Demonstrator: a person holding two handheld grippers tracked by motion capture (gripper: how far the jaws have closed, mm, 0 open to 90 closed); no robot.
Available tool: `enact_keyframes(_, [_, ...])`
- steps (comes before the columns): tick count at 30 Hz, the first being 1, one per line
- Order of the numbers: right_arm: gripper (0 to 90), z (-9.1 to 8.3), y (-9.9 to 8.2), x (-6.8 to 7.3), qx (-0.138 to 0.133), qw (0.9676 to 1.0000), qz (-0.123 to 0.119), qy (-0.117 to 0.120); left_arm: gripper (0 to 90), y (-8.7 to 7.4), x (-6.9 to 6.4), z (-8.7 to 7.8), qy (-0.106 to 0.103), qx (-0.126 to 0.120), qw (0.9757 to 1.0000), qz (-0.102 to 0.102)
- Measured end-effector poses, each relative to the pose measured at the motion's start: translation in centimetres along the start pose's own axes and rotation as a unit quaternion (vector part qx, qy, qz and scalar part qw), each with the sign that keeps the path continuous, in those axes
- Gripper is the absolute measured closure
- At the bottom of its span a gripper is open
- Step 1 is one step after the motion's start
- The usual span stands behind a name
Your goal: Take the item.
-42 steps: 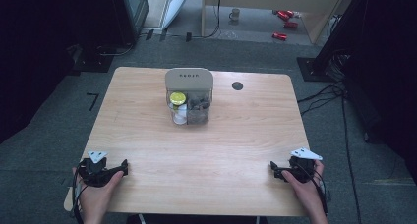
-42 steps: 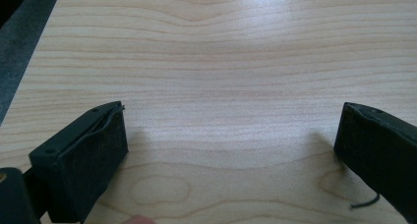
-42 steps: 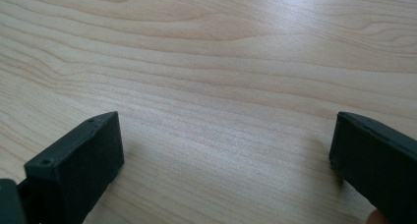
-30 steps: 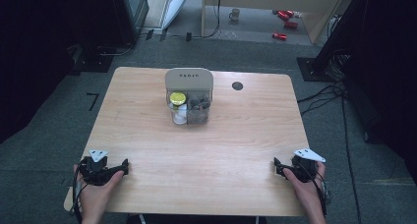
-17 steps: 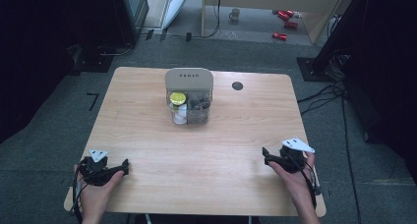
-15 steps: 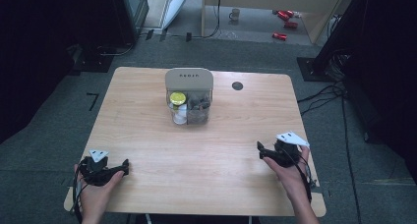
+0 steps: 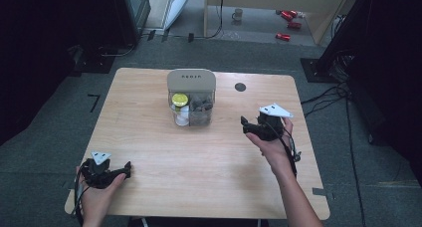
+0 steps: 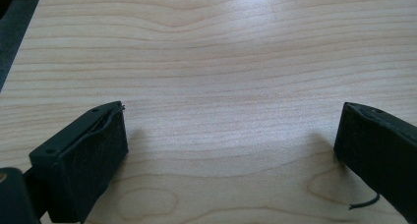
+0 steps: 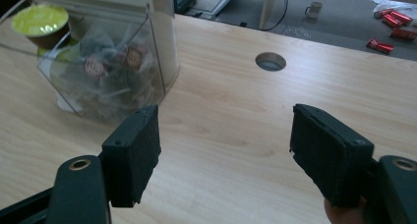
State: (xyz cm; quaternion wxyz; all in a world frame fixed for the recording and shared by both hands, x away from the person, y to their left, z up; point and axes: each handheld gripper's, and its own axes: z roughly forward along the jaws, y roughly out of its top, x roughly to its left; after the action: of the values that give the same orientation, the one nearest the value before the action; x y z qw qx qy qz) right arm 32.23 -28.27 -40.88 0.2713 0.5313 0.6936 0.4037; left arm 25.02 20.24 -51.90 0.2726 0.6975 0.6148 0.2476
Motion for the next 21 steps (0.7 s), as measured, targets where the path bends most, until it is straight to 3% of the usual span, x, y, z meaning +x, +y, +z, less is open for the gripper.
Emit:
enact_keyframes(9, [39.8, 1.8, 2.5, 0.6, -0.022, 0.9996, 0.013, 0.014, 0.0, -0.1, 0.0, -0.1, -0.003, 0.0, 1.0, 0.003])
enact_keyframes(13, [47.1, 2.5, 3.4, 1.4, -0.036, 0.9987, 0.011, 0.035, 0.0, 0.0, -0.1, 0.0, -0.003, 0.0, 1.0, 0.003])
enact_keyframes(21, [51.4, 3.8, 4.5, 2.5, -0.04, 0.9978, 0.013, 0.051, 0.0, 0.0, -0.1, 0.0, -0.003, 0.0, 1.0, 0.003])
